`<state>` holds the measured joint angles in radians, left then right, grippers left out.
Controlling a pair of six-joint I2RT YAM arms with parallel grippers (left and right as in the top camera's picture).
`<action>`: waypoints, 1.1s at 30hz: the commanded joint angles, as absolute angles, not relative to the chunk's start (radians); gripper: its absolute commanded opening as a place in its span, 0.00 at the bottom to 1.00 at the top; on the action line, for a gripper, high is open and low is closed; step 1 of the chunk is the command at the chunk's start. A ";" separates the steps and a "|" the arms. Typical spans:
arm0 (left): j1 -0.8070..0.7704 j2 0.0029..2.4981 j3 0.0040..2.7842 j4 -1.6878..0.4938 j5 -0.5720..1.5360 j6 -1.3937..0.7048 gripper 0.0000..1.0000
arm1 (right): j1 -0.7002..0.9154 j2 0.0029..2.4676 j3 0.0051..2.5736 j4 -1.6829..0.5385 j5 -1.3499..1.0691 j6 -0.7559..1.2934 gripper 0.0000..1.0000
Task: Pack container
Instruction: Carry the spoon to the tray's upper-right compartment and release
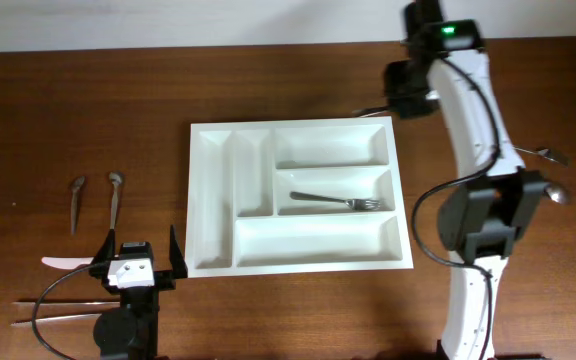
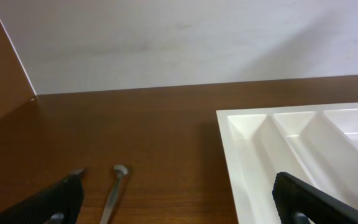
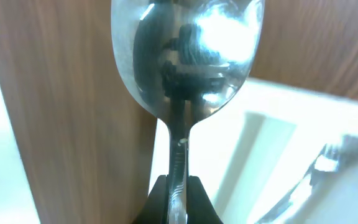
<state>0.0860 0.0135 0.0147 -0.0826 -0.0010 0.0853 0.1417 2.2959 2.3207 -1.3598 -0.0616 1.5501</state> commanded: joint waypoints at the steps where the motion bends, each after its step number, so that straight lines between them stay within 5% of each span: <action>1: 0.081 0.006 0.009 -0.083 -0.005 0.079 0.99 | 0.208 2.296 2.333 -1.365 -0.057 1.673 0.05; 18: 0.081 0.006 0.009 -0.083 -0.005 0.079 0.99 | 0.321 2.297 2.184 -1.347 -0.026 1.737 0.13; 25: 0.081 0.006 0.009 -0.083 -0.005 0.079 0.99 | 0.319 2.297 2.178 -1.348 -0.007 1.720 0.44; 33: 0.081 0.006 0.009 -0.083 -0.004 0.079 0.99 | 0.261 2.297 2.178 -1.352 0.060 1.581 0.92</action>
<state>0.0860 0.0135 0.0147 -0.0826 -0.0013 0.0853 0.3004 2.2959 2.1857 -1.3479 -0.0074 1.6554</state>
